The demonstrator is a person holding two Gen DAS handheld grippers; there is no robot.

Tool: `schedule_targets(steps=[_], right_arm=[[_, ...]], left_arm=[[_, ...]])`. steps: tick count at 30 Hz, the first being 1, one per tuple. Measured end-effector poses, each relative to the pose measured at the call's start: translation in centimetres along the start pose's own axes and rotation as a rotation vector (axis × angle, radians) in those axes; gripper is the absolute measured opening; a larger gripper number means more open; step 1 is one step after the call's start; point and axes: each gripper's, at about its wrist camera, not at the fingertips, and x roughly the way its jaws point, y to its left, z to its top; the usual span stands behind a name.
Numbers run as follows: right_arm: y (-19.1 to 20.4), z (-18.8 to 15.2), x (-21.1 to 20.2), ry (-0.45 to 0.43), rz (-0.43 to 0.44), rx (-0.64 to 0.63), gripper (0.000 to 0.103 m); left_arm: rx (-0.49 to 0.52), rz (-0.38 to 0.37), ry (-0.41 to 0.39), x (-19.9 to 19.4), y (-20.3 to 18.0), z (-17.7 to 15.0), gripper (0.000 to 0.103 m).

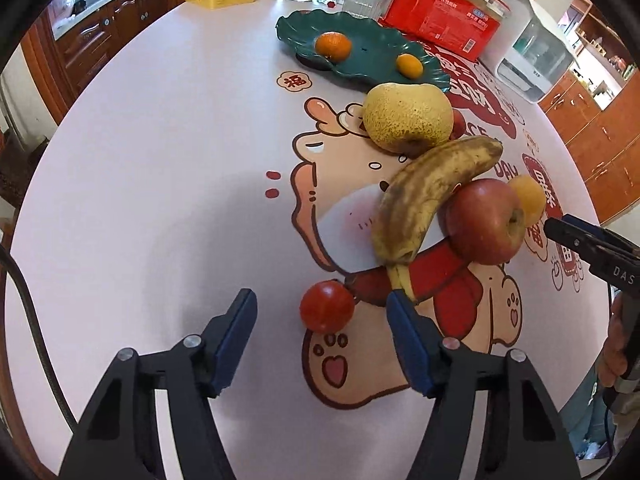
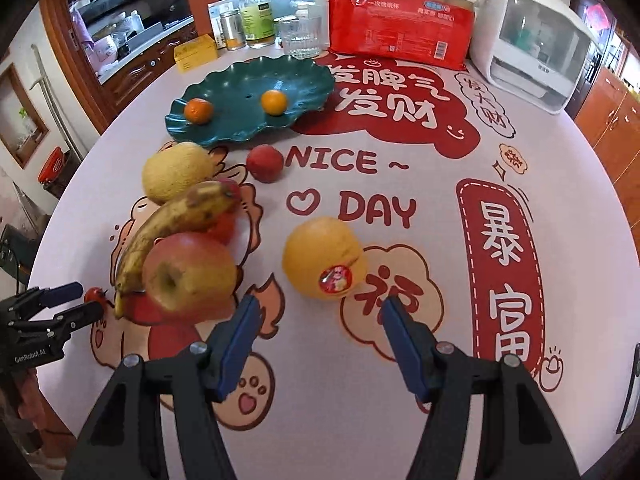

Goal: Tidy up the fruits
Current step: 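Grasp the cherry tomato with the left gripper while the right grasps the yellow pear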

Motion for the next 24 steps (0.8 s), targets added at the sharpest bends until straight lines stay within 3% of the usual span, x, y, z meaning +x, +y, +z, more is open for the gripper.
schedule_targets(steps=[6, 17, 24], right_arm=[[-0.8, 1.0, 1.2, 0.001, 0.034, 0.012, 0.064], [-0.7, 1.7, 3.2, 0.021, 0.071, -0.009, 0.064], [-0.6, 1.8, 4.0, 0.030, 0.073, -0.023, 0.060]], left_arm=[[-0.006, -0.006, -0.002, 0.7, 0.0, 0.3, 0.046], [-0.009, -0.006, -0.005, 0.5, -0.3, -0.2, 0.027], [-0.010, -0.009, -0.009, 0.2, -0.6, -0.9, 0.026]])
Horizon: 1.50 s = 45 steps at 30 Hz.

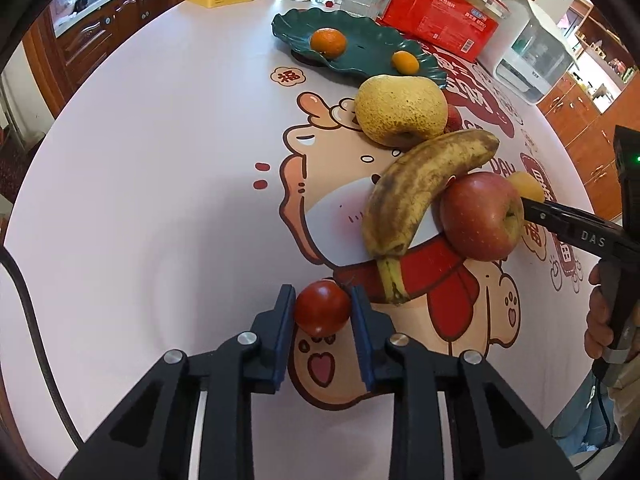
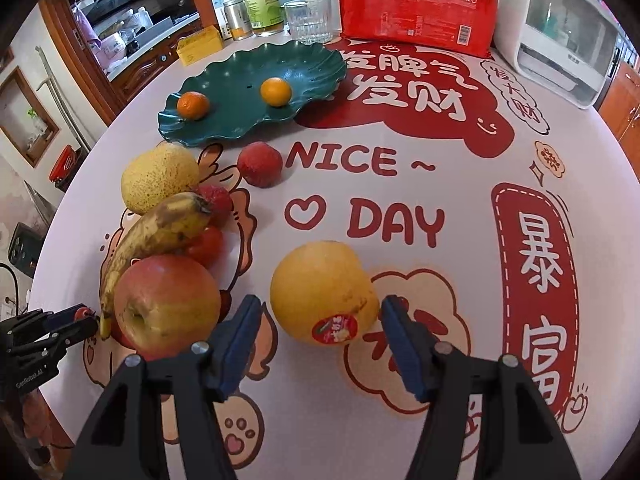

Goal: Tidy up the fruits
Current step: 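Grasp the cherry tomato with the left gripper while the right grasps the yellow pear, then lift both fruits and lower them onto the green plate, opening both grippers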

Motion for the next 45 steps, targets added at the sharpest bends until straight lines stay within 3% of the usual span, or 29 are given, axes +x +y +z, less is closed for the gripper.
schedule_targets(steps=[18, 29, 35, 45], right_arm=[[-0.5, -0.7, -0.2, -0.004, 0.039, 0.036, 0.054], [1.3, -0.6, -4.2, -0.071, 0.068, 0.002, 0.054], [2.7, 2.0, -8.6, -0.164, 0.085, -0.033, 0.054], [3.9, 10.1, -16.8, -0.361, 0.081, -0.078, 0.054]], left_arm=[[-0.001, -0.039, -0.038, -2.6, -1.0, 1.0, 0.025], [0.044, -0.079, -0.101, -6.5, -3.9, 3.8, 0.025], [0.110, -0.037, -0.168, -9.8, -6.0, 7.6, 0.025], [0.135, 0.004, -0.263, -14.3, -7.8, 15.2, 0.025]])
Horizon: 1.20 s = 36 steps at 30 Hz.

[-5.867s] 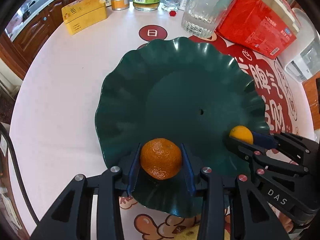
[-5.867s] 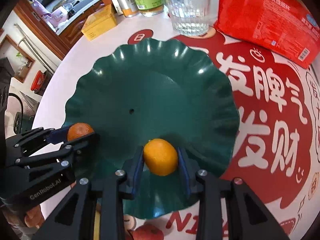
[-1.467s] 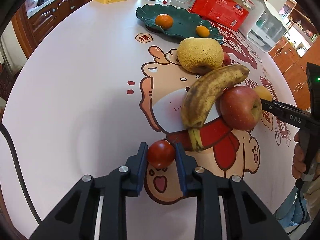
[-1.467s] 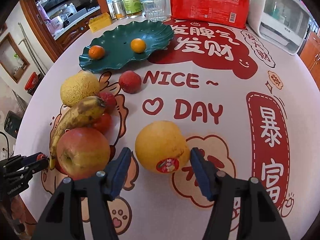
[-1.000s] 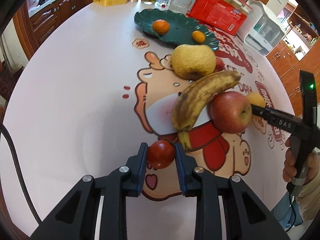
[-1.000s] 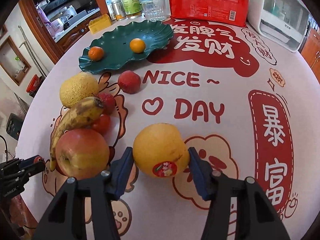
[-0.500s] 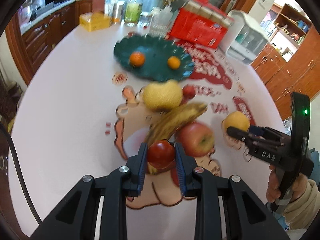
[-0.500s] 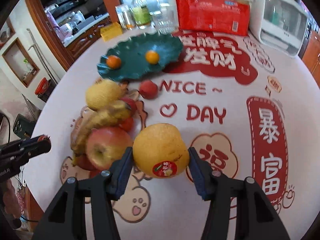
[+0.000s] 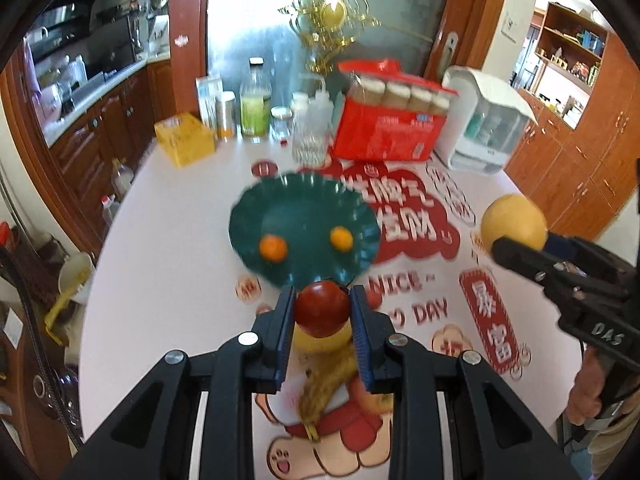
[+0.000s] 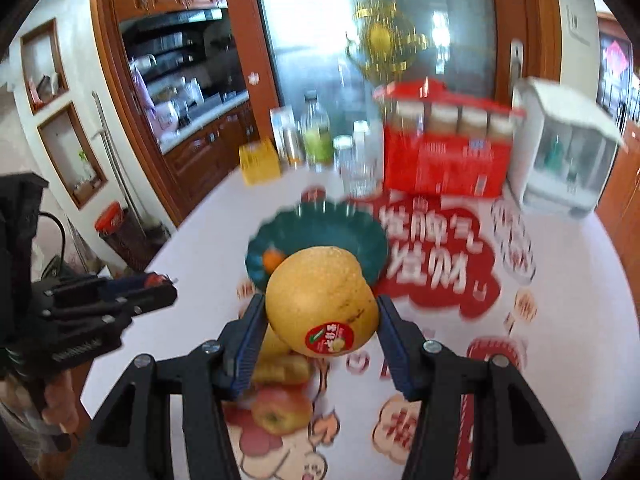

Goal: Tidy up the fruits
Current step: 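Lift both fruits and lower them onto the green plate, opening both grippers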

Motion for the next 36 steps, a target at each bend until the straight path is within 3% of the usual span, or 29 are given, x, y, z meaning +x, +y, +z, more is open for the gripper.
schedule_targets(steps=[10, 15, 23, 36], right_arm=[[-0.1, 10.4, -2.3, -0.146, -0.044, -0.039, 0.054], [-0.5, 13.3, -0.2, -0.140, -0.064, -0.028, 0.054], [-2.1, 13.3, 7.0, -0.020, -0.067, -0.005, 0.054], [-3.2, 7.7, 18.8, 0.196, -0.041, -0.015, 0.055]], left_arm=[[-0.036, 0.023, -0.077, -1.3, 0.8, 8.7, 0.025], [-0.062, 0.047, -0.076, 0.2, 1.6, 12.1, 0.026], [-0.084, 0.086, 0.009, 6.3, 2.3, 12.9, 0.026], [-0.077, 0.126, 0.179, 17.5, 3.0, 9.2, 0.026]])
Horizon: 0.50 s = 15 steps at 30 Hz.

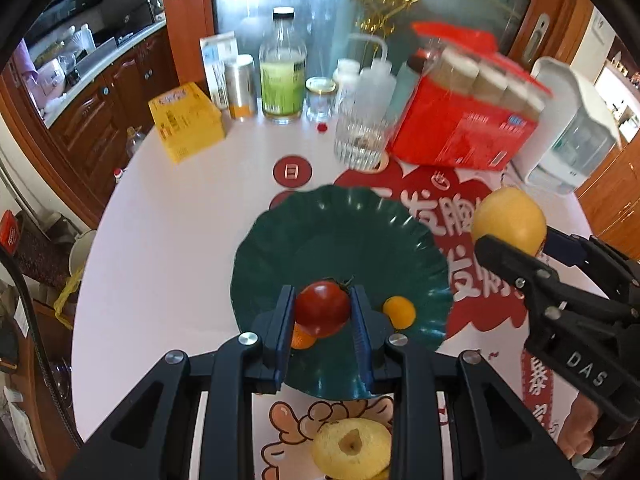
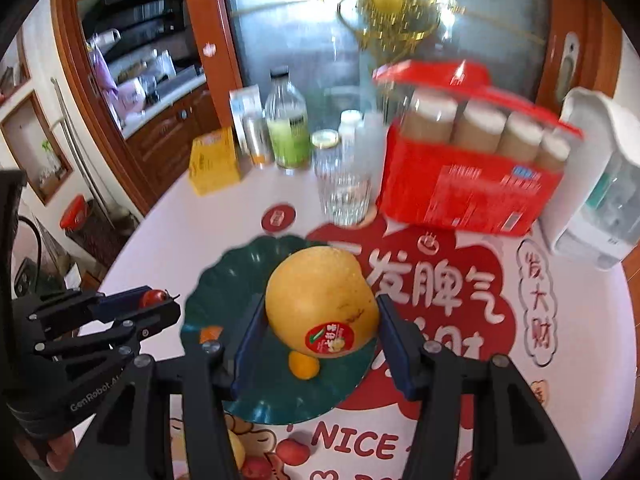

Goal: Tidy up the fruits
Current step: 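Lift both fruits and lower them onto the green plate, opening both grippers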

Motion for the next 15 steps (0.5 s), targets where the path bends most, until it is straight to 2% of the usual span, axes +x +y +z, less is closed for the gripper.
schedule_targets(steps=[6, 15], right_arm=[[0.4, -0.9, 3.7, 0.055, 0.019, -0.011, 0.055], [0.9, -1.7, 7.8, 0.101, 0.012, -0.043, 0.055]], left_arm=[[-0.007, 0.008, 0.052, 3.8, 0.2, -0.5, 0.026], [-0.024, 0.016, 0.083, 7.6, 0.7, -0.1, 0.026]])
